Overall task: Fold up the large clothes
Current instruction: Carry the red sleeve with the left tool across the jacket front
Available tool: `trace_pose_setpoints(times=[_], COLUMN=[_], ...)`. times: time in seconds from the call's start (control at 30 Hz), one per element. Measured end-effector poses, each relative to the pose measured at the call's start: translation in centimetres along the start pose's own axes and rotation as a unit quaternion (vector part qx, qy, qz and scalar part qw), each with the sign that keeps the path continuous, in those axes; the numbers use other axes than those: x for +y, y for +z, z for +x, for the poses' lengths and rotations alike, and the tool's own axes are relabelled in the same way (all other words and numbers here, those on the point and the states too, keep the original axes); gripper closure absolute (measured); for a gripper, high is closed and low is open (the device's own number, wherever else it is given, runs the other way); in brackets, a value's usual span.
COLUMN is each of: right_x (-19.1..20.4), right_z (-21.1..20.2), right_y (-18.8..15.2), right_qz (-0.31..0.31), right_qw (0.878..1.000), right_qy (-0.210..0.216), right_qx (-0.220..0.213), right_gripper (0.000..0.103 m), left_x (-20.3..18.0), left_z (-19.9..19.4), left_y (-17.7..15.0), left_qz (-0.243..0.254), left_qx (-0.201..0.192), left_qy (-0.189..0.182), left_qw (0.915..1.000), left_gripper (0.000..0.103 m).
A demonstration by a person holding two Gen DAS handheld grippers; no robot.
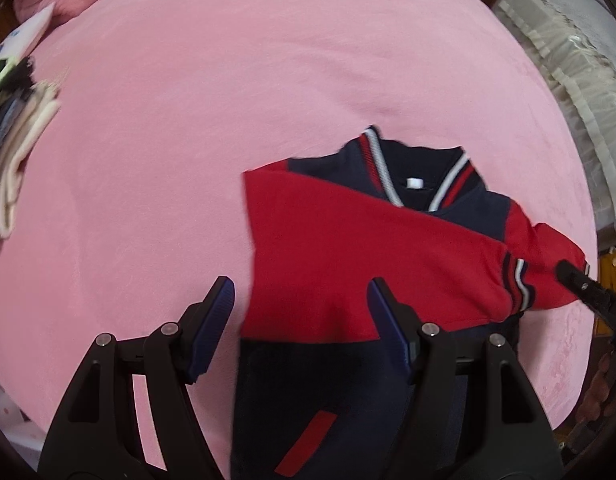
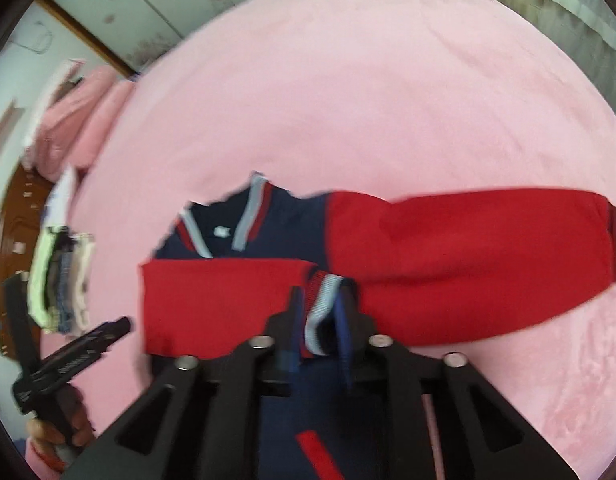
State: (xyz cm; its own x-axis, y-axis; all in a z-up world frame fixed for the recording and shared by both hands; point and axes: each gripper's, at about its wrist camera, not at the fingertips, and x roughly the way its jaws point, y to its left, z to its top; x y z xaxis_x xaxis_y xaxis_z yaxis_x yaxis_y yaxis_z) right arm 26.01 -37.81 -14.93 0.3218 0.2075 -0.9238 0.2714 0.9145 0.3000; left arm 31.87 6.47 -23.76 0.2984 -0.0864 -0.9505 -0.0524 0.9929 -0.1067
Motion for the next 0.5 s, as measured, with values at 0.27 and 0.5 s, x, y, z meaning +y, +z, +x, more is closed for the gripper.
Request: trace_pose_setpoints(times=[0.27,0.5], right_x=[5.2,-1.3], right_z=[7.6,8.0], right_y=[-2.2,-1.1], right_qz=[-0.031,0.060], right_qw=[0.987,0.997], right_qy=[0.120,0.001], right_qx=[0.099,0.040], right_gripper=[0.084,0.085], left_x=[-2.4,-0.2], left_z=[5.5,7.6], left_y=[2.0,1.5], left_qz=[0.010,-0.006], left_qx=[0.079,0.101], left_qy=[0.043,0.050], left_qw=[0.9959,0.9937], left_gripper=[0.068,0.081])
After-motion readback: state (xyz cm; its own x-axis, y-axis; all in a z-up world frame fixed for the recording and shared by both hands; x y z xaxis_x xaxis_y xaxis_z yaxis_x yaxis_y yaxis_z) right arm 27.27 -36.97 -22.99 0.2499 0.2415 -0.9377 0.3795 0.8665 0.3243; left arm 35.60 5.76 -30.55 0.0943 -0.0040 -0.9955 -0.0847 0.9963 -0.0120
